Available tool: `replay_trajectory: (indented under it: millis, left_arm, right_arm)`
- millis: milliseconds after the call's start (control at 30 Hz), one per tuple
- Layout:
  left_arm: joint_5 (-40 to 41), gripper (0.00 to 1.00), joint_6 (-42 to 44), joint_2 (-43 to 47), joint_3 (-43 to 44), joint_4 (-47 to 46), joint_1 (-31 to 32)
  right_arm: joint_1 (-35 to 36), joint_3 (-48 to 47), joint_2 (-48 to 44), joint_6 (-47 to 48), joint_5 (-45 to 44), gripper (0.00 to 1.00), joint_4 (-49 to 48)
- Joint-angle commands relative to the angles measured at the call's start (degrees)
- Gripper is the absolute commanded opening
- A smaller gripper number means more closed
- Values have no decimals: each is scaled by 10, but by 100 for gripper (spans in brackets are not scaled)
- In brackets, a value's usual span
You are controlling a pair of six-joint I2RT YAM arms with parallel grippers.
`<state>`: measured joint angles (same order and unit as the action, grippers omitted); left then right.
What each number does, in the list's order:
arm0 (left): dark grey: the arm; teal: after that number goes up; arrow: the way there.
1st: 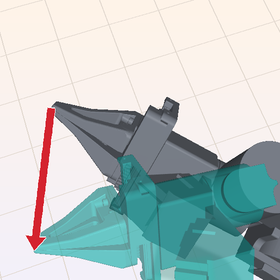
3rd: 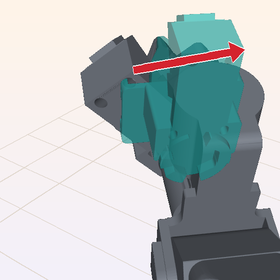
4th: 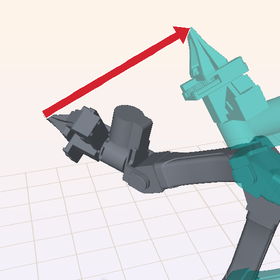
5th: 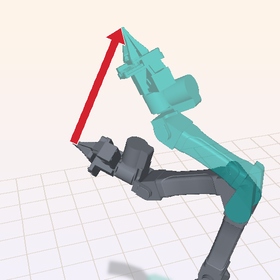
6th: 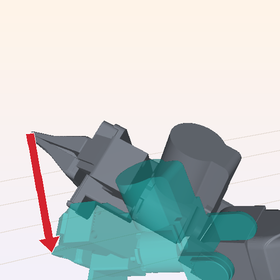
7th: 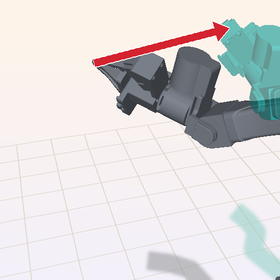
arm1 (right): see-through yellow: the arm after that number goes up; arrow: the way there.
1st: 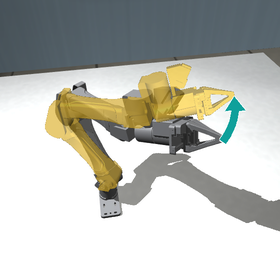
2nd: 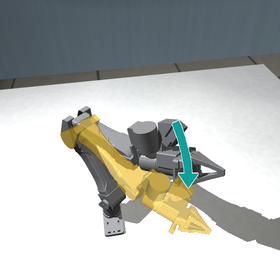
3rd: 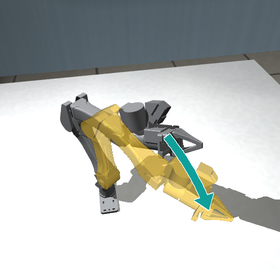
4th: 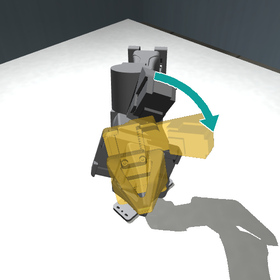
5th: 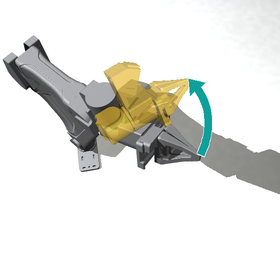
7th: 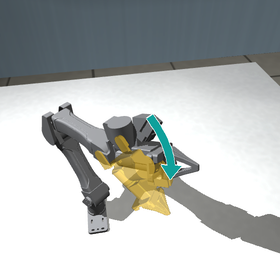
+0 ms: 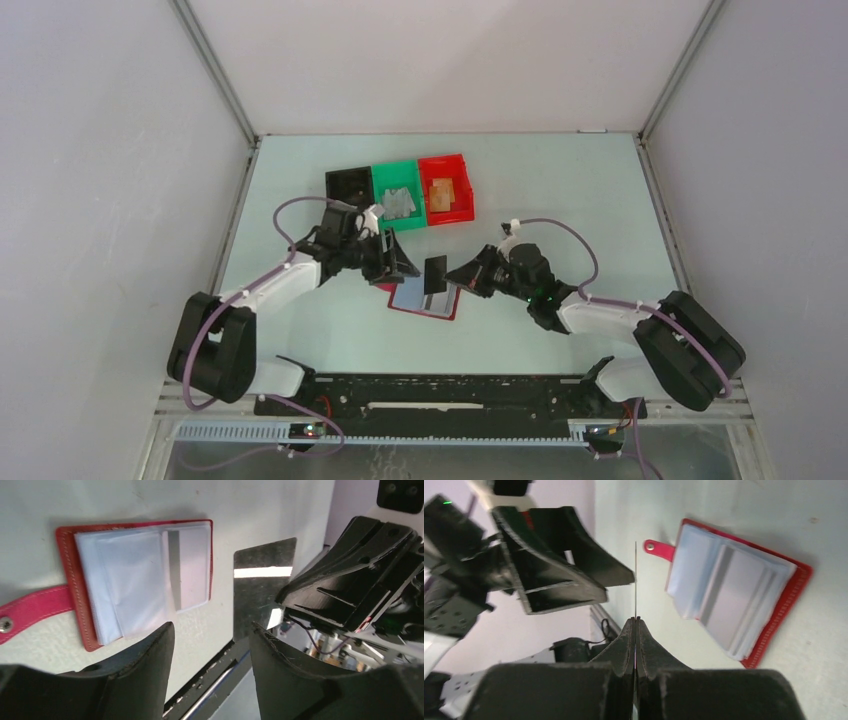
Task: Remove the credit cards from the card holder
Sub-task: Place the credit card in the storage box.
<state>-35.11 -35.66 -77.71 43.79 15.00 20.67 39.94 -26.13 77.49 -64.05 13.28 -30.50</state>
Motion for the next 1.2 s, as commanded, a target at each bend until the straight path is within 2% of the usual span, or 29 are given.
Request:
replay_trajectory:
  millis: [0,233,333,500,700,733,767,800,833,867,933,1067,1167]
  left_arm:
    - [-105,63,-39,23,-32,-77,-12]
    - [-188,63,-71,40,-44,-165,-13]
    - [-210,59,-101,44,-52,-212,-14]
    - [-221,41,-160,40,-77,-287,-18]
    - [-209,11,-156,33,-75,-276,-23]
    - [-202,3,-149,31,-71,-263,-23]
    - [-193,0,-138,30,-63,-242,-24]
    - [-183,0,-126,31,-54,-219,-25]
    - [-171,0,-106,32,-42,-175,-27]
    - [-144,0,-80,33,-23,-122,-31]
    - [-74,0,-10,31,30,12,-39]
    - [120,0,79,19,150,222,-54]
    - [265,0,107,1,232,304,-61]
  right_arm:
    - [-9,7,1,-20,68,0,-123]
    - [-13,10,60,-78,108,0,-251]
    - [-14,10,98,-110,122,0,-317]
    - [-13,11,144,-141,130,0,-381]
    - [-12,11,145,-137,129,0,-374]
    - [-12,11,144,-137,130,0,-372]
    - [-14,11,142,-137,131,0,-368]
    - [-15,11,141,-136,131,5,-358]
    - [-18,13,137,-134,130,23,-344]
    - [-21,16,130,-131,127,35,-333]
    - [-30,26,106,-118,112,52,-286]
    - [-51,30,14,-63,68,57,-105]
    - [-63,24,-60,-15,17,59,27]
